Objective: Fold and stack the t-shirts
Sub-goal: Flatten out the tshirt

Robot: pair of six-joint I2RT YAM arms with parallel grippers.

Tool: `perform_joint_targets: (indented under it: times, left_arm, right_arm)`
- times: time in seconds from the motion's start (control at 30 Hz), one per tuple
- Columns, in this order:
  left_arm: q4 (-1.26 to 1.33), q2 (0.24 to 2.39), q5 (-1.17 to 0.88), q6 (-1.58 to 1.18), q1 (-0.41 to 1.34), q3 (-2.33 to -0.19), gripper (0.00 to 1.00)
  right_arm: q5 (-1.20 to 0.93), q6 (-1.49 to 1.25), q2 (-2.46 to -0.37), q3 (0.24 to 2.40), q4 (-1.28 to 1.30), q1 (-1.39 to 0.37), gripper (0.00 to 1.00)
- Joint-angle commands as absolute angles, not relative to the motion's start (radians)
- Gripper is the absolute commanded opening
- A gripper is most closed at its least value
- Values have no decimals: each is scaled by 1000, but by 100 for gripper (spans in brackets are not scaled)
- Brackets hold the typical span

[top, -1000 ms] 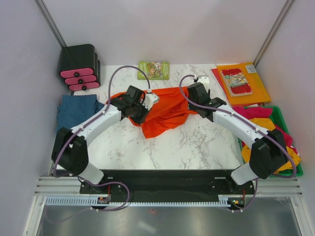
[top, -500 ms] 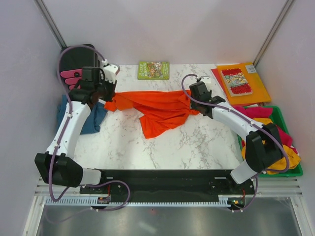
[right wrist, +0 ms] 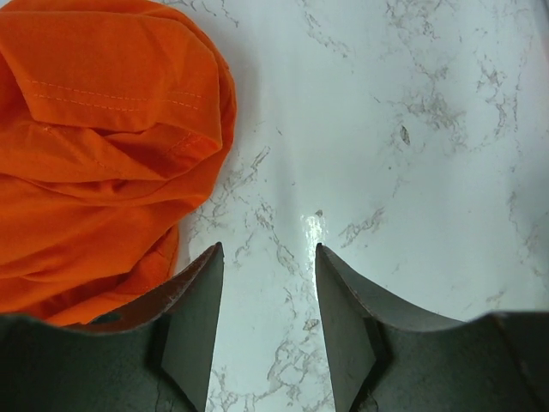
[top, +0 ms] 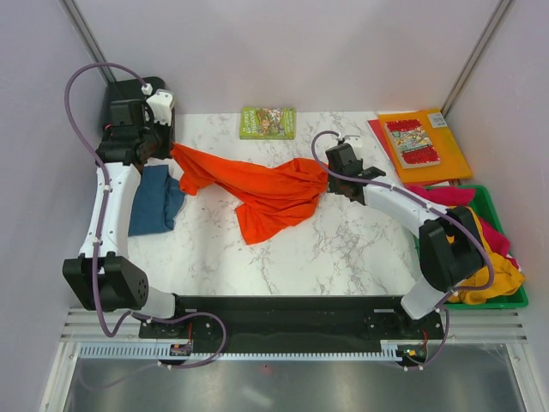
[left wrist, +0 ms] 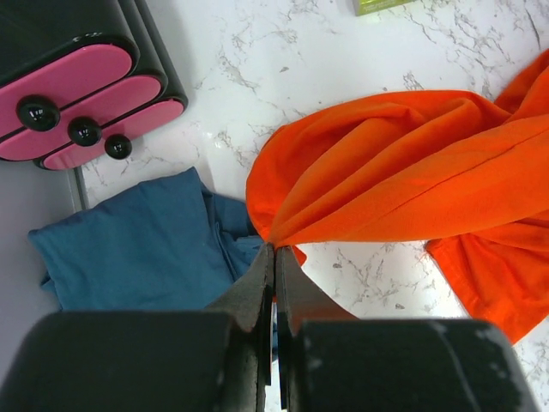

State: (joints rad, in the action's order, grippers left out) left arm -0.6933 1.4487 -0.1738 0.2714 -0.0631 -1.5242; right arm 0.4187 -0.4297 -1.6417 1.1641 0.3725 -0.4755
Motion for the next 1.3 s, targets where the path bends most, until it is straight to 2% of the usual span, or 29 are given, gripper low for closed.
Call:
perform_joint_targets:
  times: [0.0, 0.27, 0.43, 0.53, 0.57, 0.63, 0.67, 0.73, 0.77, 0.97, 1.03, 1.17, 1.27]
  left_arm:
    - [-670, 1434, -212, 275, -63, -1551, 2]
    - [-689, 1405, -207, 294, -61, -1510, 2]
    - [-703, 1393, -212, 296, -61, -1493, 2]
    - [-704, 1387, -216, 291, -64, -1486, 2]
    - [-706, 1387, -216, 291, -61, -1485, 2]
    - [-704, 1388, -218, 291, -63, -1483, 2]
    - [-704, 1388, -218, 291, -61, -1483, 2]
    - [-704, 1391, -219, 291, -61, -1483, 2]
    - [-704, 1393, -221, 290, -63, -1485, 2]
    - [-698, 1397, -177, 285, -64, -1511, 2]
    - [-695, 1408, -147, 291, -64, -1560, 2]
    - [-706, 1427, -146, 282, -80, -1698, 2]
    - [-718, 1427, -135, 261, -87, -1799, 2]
  right_arm:
    - [408, -442, -1735, 1252, 319, -466, 54]
    - [368, -460, -1966, 1479, 321, -446, 52]
    - [367, -466, -2009, 1532, 322, -431, 49]
    - [371, -469, -2022, 1534, 324, -430, 38]
    - [374, -469, -2023, 1531, 324, -430, 30]
    - [382, -472, -2023, 1522, 322, -431, 23]
    - [385, -472, -2022, 1517, 324, -430, 15]
    - [393, -472, -2022, 1509, 324, -426, 10]
    - [394, -469, -2017, 1506, 324, -426, 0]
    - [465, -459, -1882, 1509, 319, -394, 0]
    - [462, -440, -1795, 1580, 322, -370, 0]
    - [457, -382, -1710, 1852, 403, -367, 0]
    - [448, -364, -1648, 1942, 445, -368, 0]
